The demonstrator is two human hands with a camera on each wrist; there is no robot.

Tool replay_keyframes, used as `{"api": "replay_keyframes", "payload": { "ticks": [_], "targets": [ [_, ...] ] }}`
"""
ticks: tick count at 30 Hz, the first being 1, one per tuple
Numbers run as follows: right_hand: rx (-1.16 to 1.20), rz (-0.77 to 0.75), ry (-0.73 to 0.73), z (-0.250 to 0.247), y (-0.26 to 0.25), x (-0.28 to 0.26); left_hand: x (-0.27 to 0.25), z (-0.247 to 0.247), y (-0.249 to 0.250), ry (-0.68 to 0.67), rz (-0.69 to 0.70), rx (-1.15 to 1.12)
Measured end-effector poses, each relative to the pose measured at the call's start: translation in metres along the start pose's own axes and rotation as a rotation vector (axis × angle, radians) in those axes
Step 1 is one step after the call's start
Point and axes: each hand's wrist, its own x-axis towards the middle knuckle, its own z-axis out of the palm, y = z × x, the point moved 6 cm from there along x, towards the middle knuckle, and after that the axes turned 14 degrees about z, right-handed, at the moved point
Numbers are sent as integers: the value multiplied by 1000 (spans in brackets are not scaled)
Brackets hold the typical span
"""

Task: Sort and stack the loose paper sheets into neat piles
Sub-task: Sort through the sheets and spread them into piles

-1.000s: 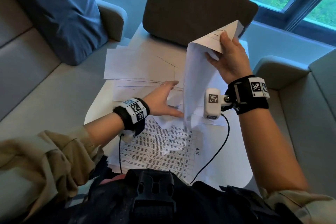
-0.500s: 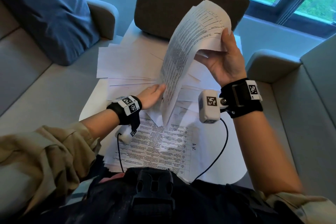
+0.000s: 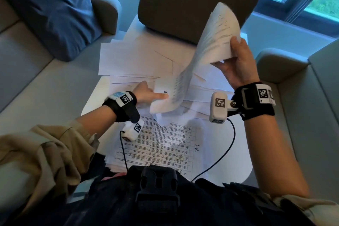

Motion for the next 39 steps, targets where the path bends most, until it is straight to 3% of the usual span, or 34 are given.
{"api": "replay_keyframes", "payload": {
  "ticks": [4, 8, 12, 15, 18, 22, 28, 32, 35, 39],
  "targets": [
    [-415, 3, 346, -49, 15, 8, -1, -13, 7, -6, 137, 29],
    [-546, 166, 551, -104, 59, 13, 3, -16, 6, 39, 217, 141],
    [-586, 390, 726, -155, 108, 14, 4, -12, -5, 26, 202, 192],
    [-828, 536, 819, -188, 135, 14, 7, -12, -20, 32, 144, 171],
    [-996, 556, 880, -191, 141, 13, 10, -13, -35, 24, 66, 184],
    [-1031, 625, 843, -180, 141, 9, 8, -16, -46, 88, 8, 97],
    [-882, 742, 707, -175, 156, 3, -2, -19, -46, 110, 24, -149],
    [-774, 639, 650, -180, 159, 2, -15, -31, -54, 156, 14, -245],
    [-547, 501, 666, -185, 149, -7, -22, -46, -69, 199, 14, -224],
    [-407, 451, 633, -183, 143, -31, -29, -64, -78, 302, 69, -162]
  ]
}}
